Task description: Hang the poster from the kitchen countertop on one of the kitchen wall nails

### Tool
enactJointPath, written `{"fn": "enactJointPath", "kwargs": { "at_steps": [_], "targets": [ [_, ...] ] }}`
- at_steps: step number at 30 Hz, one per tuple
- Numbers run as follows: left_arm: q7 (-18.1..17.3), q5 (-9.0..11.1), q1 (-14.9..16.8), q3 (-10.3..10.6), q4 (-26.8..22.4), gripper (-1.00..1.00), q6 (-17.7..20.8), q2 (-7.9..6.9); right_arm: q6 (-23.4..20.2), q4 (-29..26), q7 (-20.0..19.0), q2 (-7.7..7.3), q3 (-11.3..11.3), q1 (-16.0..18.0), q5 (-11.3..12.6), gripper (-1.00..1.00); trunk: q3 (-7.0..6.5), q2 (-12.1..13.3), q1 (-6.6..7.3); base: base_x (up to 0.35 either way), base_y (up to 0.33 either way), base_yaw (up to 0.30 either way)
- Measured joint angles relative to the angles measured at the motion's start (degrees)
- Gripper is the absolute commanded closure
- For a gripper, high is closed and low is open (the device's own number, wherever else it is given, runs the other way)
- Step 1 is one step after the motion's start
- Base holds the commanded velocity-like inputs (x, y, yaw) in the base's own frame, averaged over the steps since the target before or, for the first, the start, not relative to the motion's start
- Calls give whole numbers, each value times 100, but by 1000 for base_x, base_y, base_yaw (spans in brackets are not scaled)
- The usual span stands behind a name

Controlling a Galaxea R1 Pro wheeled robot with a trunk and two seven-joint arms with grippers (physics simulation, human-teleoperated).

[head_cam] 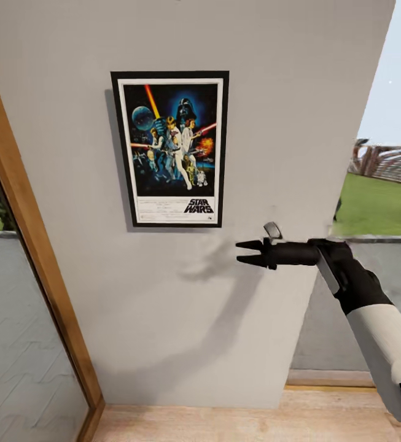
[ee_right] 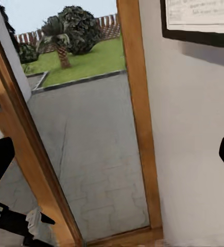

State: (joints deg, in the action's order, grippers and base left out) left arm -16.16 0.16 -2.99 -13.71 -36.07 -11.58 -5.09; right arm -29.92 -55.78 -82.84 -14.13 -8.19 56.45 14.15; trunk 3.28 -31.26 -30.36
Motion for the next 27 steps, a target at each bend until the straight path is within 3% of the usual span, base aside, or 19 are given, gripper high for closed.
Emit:
{"fn": "enactJointPath", "kwargs": {
  "at_steps": [1,2,3,4,5,7,8,9,10,13,15,17,20,22,23,24,27],
  "targets": [
    [-1,1,0,-3,-2,-100,1,-1,63,6,3,-2,12,-611,-3,-100,3,5,-2,0,0,0],
    [0,0,0,-3,-1,-100,1,-1,114,12,5,-3,31,-650,-1,-100,2,2,-1,0,0,0],
    [-2,0,-2,-1,40,-100,0,-4,1088,668,13,-10,349,-926,-9,-100,0,-1,0,0,0,0],
    [-1,1,1,2,46,-100,1,-2,1262,1022,15,-12,373,-1763,-14,-100,3,5,-2,0,0,0],
    [0,1,0,6,52,-100,2,-1,1405,1235,16,-11,385,-2167,-15,-100,4,3,-1,0,0,0],
    [5,1,0,17,65,-100,4,1,1711,1705,20,-11,405,-2119,-17,-100,3,3,-1,0,0,0],
    [11,0,0,30,77,-100,7,4,2574,2389,122,-9,430,-2271,-12,-100,1,1,0,0,0,0],
    [12,3,1,29,76,-100,8,4,2875,3521,213,-19,424,-2344,-11,-100,4,4,-1,0,0,0],
    [13,4,0,27,77,-100,9,5,3089,4094,317,-28,420,-2355,-6,-100,4,3,-1,0,0,0],
    [13,4,-1,17,81,-100,9,5,3548,5180,743,-46,409,-2483,7,-100,3,3,-1,0,0,0],
    [18,4,-1,10,85,-100,10,8,3826,5560,1305,-47,375,-2749,-7,-100,4,2,-1,0,0,0],
    [26,2,1,1,95,-100,9,12,3976,5731,2179,-29,377,-3152,-15,-100,3,2,-1,0,0,0],
    [38,-2,1,-8,101,-100,9,13,4007,5780,2791,-3,396,-3348,-18,-100,2,2,-1,0,0,0],
    [128,-5,0,-14,122,-100,10,14,4015,5812,3712,54,380,-3567,-20,-100,3,2,-1,0,0,0],
    [251,-7,1,7,246,-100,9,14,4010,5823,4472,136,376,-3693,-21,-100,3,2,-1,0,0,0],
    [304,-7,1,22,311,-100,9,14,4008,5824,4762,169,389,-3735,-14,-100,2,2,-1,0,0,0],
    [610,-11,0,65,546,-100,7,17,3999,5835,6156,353,388,-3899,-15,-100,3,2,-1,0,0,0]
  ]
}}
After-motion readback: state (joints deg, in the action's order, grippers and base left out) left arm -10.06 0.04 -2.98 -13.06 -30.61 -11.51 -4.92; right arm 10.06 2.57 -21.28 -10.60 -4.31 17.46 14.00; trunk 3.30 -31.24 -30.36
